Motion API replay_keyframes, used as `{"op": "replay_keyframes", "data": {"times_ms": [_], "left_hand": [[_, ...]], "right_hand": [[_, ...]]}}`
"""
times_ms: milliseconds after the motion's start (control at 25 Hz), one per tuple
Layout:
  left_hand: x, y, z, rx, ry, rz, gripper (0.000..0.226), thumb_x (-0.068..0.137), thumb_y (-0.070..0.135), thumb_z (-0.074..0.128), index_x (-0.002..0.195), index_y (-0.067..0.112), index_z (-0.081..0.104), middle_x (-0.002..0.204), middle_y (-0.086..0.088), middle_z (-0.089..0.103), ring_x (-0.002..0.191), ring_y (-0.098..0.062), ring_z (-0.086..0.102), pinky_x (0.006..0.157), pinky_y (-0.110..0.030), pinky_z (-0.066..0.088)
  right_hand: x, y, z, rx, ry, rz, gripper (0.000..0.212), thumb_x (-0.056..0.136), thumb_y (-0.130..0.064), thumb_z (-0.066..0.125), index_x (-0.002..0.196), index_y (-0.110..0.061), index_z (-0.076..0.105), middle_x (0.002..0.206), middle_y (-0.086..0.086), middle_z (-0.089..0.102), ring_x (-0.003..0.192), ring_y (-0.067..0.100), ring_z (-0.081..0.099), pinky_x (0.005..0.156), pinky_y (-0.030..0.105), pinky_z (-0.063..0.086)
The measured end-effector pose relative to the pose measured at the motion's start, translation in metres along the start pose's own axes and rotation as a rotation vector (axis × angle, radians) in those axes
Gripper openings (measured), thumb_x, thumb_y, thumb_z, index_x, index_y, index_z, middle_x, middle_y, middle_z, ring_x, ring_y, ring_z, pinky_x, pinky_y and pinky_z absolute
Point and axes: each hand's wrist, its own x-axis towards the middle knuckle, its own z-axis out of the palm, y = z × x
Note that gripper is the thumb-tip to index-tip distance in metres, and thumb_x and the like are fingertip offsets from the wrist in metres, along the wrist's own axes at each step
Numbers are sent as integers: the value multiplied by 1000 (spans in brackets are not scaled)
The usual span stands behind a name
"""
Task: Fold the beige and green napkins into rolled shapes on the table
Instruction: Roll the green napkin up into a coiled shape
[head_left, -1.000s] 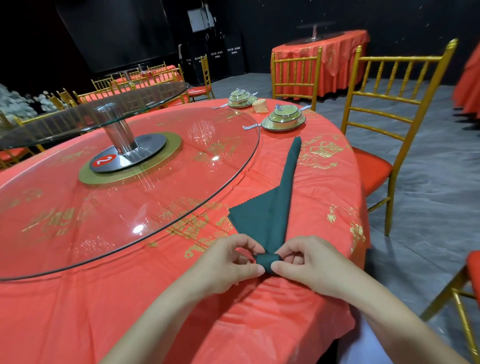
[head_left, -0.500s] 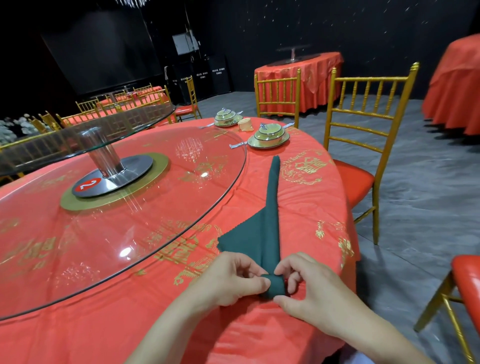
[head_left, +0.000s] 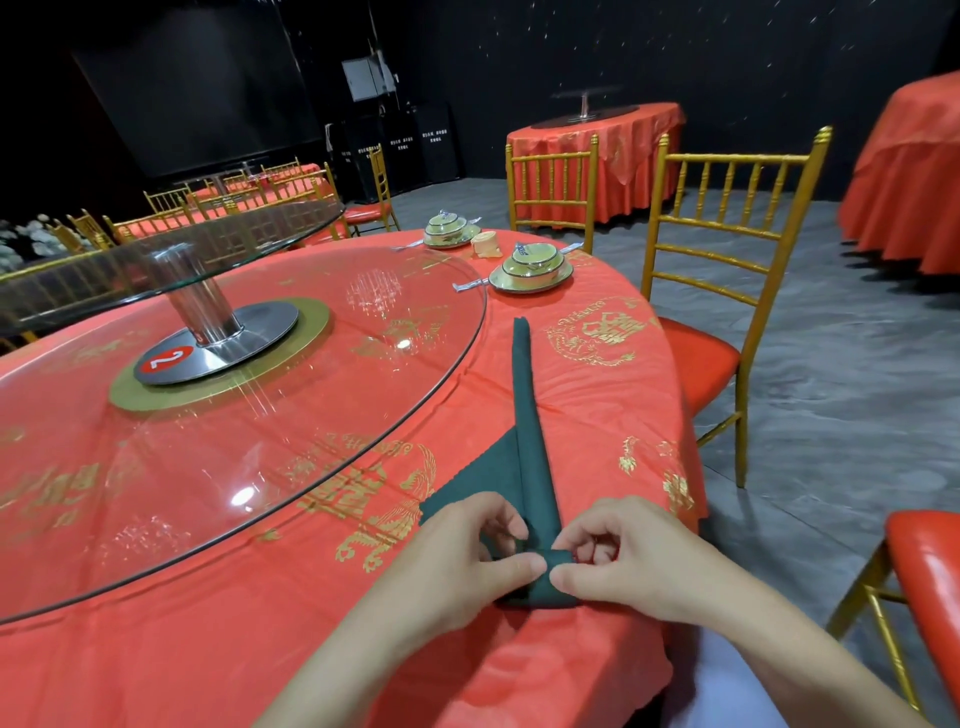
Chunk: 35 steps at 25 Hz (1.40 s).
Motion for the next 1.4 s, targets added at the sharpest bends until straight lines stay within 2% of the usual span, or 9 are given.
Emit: {"op": "replay_keyframes", "data": {"times_ms": [160, 320, 440, 640, 800, 960, 1120, 1280, 1400], "left_hand": [[-9, -5, 11, -24, -34, 70, 35, 73, 27, 78, 91, 39, 51, 82, 17, 54, 61, 3, 49, 60, -13, 39], [4, -6, 4, -50, -67, 43, 29, 72, 24, 78, 85, 33, 55, 72, 12, 57, 49, -1, 47, 51, -16, 36], [14, -4, -2, -76, -111, 28, 22, 72, 23, 79, 82, 28, 60, 77, 11, 58, 44, 3, 44, 47, -11, 32], [26, -7, -5, -106, -95, -34, 12, 75, 32, 74, 82, 28, 65, 78, 12, 59, 56, -2, 49, 62, -26, 43], [16, -10, 4, 26, 154, 49, 26, 72, 45, 72, 88, 42, 52, 96, 18, 57, 76, 2, 53, 76, -18, 43], [12, -13, 13, 59, 167, 129, 28, 65, 50, 64, 87, 55, 46, 98, 22, 56, 96, 5, 50, 90, -23, 40], [25, -17, 12, -138, 137, 106, 28, 63, 45, 67, 90, 49, 60, 90, 21, 65, 84, 1, 60, 80, -26, 48], [27, -17, 14, -259, 114, 77, 29, 60, 41, 71, 88, 38, 67, 91, -1, 71, 85, -28, 65, 80, -45, 53], [21, -13, 18, -298, 91, 51, 31, 58, 42, 72, 87, 32, 69, 85, -6, 71, 71, -22, 64, 73, -44, 52]], "right_hand": [[6, 2, -5, 15, -67, 8, 15, 78, -33, 71, 86, -20, 69, 47, -15, 49, 45, 0, 41, 51, 19, 36], [1, 13, -3, -4, -19, -91, 39, 66, -41, 77, 98, -39, 55, 83, -11, 58, 64, 5, 57, 68, 25, 50], [-1, 19, -2, -103, 63, -218, 36, 64, -46, 73, 95, -43, 55, 90, -11, 53, 80, 9, 57, 72, 23, 48], [16, 18, -7, -164, 107, -218, 14, 70, -51, 66, 80, -43, 60, 88, -14, 53, 82, 0, 52, 74, 19, 46], [27, 16, -11, -165, 110, -186, 4, 80, -42, 65, 78, -41, 61, 87, -12, 55, 75, 2, 54, 72, 19, 46], [32, 16, -10, -213, 113, -187, 8, 85, -42, 58, 84, -37, 65, 86, -13, 54, 77, 3, 54, 75, 22, 45], [27, 19, -9, -242, 152, -247, 20, 80, -48, 62, 98, -45, 54, 92, -22, 51, 88, -3, 51, 83, 16, 40], [23, 24, -7, -350, 75, -325, 39, 73, -49, 67, 106, -50, 45, 102, -33, 47, 104, -8, 42, 95, 16, 29], [19, 26, -12, -326, 51, -338, 37, 71, -45, 69, 100, -50, 48, 97, -27, 53, 103, -5, 43, 89, 14, 31]]}}
